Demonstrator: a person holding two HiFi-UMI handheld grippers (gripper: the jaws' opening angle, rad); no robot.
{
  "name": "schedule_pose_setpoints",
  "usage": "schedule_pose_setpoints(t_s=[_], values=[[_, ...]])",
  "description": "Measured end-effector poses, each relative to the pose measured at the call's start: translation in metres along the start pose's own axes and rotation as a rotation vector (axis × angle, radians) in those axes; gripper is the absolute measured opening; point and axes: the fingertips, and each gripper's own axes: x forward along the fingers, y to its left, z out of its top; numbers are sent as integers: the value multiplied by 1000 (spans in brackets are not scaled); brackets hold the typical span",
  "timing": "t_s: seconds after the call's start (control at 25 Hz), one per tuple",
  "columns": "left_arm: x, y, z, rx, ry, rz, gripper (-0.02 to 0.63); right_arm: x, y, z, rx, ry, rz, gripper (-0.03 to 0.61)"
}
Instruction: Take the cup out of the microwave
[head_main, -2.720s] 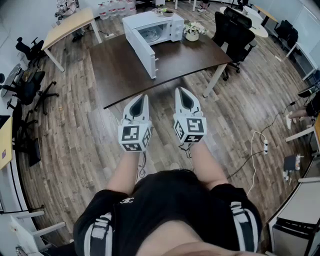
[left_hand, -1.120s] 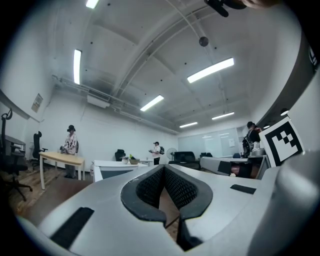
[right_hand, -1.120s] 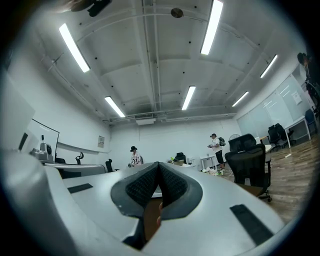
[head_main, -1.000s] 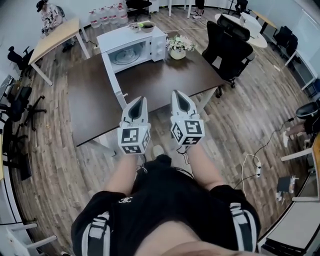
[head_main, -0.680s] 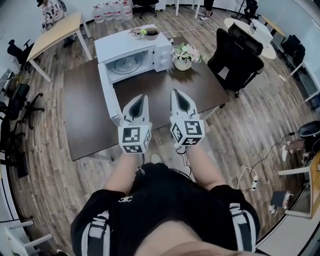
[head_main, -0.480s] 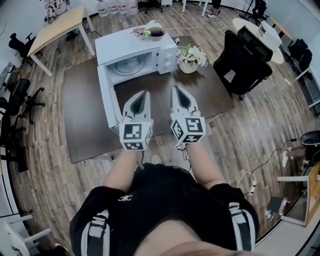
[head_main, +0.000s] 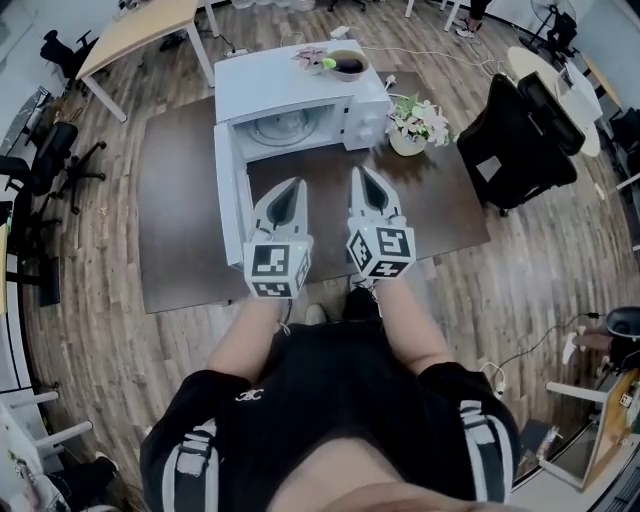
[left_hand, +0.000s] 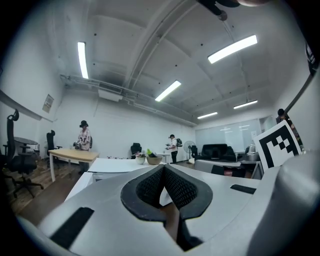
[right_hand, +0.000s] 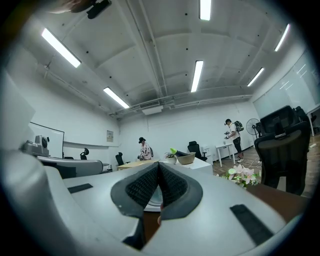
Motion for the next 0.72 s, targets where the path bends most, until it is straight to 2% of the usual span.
schedule_pose_setpoints(t_s=[0.28,0.48,0.52,0.6,0.72], values=[[25,26,-9,-13,23,88,-3,49,-2,-16,5,24,72,-2],[52,45,-16,-30,43,162,-3,95,-3,-29,-50,25,156,10],[57,50,-17,-30,45,178,-3,105,-1,-34,-56,26,188,108],[68,59,-18,-29,50,209,-3,126,3,-46,-60,46,248,241],[79,72,-22,-34,60,261,-3,155,8,-74,-82,106,299,316]])
